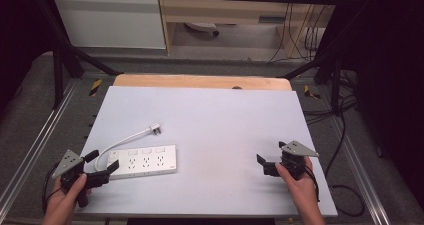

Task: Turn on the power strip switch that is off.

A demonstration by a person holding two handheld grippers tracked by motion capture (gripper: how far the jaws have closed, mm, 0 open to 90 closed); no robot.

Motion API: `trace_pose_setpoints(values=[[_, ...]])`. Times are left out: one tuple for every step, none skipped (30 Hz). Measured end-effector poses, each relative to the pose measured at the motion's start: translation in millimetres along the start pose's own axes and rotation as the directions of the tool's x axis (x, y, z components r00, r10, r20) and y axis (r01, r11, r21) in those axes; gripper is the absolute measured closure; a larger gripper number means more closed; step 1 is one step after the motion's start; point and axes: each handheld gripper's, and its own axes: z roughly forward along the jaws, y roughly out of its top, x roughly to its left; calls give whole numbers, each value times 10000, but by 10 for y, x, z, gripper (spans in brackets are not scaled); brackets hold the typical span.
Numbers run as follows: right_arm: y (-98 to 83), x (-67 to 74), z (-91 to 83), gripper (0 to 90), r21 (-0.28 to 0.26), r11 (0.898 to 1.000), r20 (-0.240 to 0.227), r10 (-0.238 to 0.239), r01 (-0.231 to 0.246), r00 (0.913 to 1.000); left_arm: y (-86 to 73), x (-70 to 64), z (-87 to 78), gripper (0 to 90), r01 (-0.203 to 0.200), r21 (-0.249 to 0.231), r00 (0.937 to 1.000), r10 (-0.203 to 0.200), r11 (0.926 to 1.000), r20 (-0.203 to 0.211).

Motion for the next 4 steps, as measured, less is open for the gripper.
trace_pose_setpoints(values=[[-3, -2, 3, 28, 31, 10000, 32, -1, 1, 10000, -1, -3, 1, 98, -66, 48, 10000, 65, 10000, 9], [-8, -5, 8, 28, 78, 10000, 73, -8, 8, 10000, -3, -11, 6, 98, -95, 77, 10000, 95, 9999, 29], [-13, -5, 12, 28, 160, 9999, 84, 3, -5, 10000, -2, -18, 9, 98, -174, 136, 9998, 173, 9998, 56], [-19, -9, 21, 28, 222, 9997, 127, -33, 30, 9999, -1, -28, 14, 98, -175, 124, 9998, 173, 9998, 129]])
